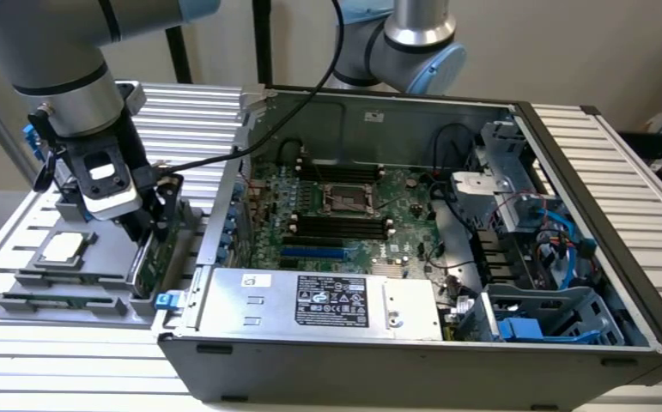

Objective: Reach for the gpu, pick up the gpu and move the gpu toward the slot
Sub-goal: 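Pick up the gpu and move the gpu toward the slot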

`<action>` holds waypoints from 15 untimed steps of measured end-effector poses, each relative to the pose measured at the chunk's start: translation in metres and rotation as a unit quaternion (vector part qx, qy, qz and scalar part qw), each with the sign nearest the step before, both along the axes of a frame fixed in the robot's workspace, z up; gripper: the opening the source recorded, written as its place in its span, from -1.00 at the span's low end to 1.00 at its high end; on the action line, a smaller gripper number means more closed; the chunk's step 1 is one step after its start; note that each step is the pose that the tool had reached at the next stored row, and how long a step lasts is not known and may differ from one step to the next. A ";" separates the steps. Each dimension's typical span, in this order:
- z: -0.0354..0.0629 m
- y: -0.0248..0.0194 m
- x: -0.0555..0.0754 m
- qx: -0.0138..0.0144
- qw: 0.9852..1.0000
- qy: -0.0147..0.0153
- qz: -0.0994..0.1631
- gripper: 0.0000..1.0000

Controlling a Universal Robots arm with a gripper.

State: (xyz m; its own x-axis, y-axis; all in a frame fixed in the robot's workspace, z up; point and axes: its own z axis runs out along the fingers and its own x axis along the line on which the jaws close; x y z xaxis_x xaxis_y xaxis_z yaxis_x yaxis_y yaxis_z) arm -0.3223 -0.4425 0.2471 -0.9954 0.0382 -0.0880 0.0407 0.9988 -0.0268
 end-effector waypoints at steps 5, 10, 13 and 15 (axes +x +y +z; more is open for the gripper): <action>0.0000 0.0000 0.000 0.000 1.000 0.000 0.000 -0.15; 0.0000 0.0000 0.000 0.000 1.000 0.000 0.000 -0.15; 0.0000 0.0000 0.000 0.000 1.000 0.000 0.000 -0.15; 0.0000 0.0000 0.000 0.000 1.000 0.000 0.000 -0.15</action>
